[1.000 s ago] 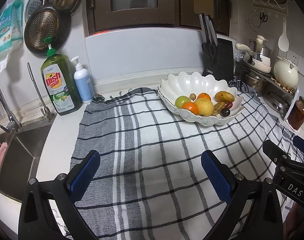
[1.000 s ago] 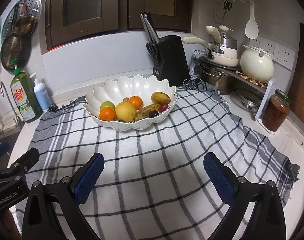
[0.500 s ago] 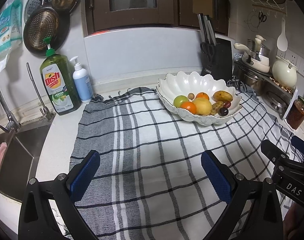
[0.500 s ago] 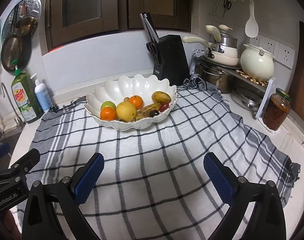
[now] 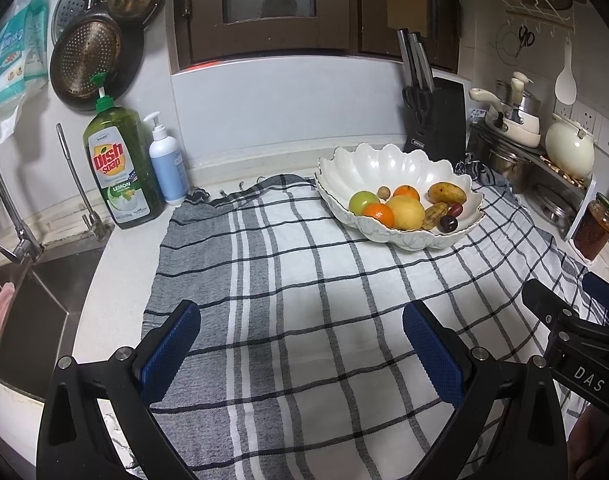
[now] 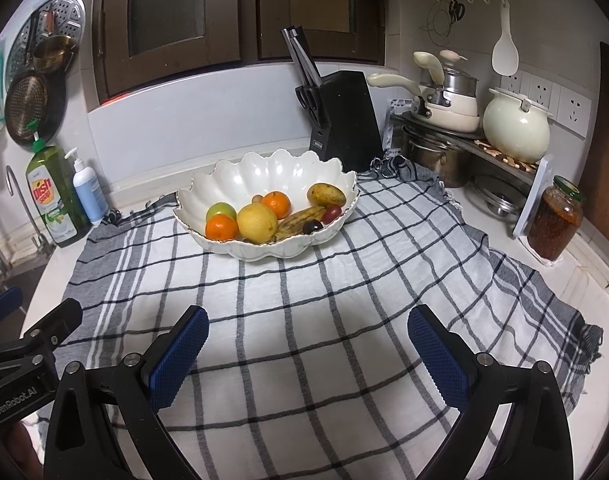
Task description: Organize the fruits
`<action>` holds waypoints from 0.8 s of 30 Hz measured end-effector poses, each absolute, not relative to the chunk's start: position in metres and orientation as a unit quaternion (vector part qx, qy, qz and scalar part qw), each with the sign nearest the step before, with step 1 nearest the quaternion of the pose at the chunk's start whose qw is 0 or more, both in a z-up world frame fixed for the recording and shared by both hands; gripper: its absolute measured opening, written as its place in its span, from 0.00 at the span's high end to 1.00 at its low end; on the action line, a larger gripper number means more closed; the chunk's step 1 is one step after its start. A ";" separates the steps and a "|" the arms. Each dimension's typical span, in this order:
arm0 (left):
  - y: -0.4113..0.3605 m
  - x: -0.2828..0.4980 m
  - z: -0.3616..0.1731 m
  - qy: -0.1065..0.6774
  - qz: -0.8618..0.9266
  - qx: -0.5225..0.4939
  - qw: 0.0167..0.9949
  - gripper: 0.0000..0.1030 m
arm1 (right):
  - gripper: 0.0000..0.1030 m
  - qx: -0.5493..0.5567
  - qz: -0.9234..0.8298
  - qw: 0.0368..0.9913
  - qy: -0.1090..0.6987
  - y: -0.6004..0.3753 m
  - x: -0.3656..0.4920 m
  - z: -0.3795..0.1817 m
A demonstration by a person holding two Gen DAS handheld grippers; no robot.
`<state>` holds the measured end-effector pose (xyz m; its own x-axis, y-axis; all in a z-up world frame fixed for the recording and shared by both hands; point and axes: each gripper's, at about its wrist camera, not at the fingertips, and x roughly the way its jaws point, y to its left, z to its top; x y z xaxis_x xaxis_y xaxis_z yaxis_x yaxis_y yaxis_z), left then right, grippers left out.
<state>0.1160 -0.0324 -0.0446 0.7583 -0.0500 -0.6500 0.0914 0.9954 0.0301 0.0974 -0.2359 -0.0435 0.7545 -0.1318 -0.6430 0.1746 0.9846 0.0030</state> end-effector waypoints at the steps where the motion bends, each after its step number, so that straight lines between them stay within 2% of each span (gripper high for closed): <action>1: -0.032 0.115 -0.044 0.346 -0.038 0.029 0.937 0.00 | 0.02 0.032 -0.082 0.936 0.341 -0.236 0.097 -0.043; 24: -0.030 0.108 -0.045 0.357 -0.050 0.019 0.933 0.00 | 0.02 0.041 -0.077 0.936 0.341 -0.228 0.092 -0.042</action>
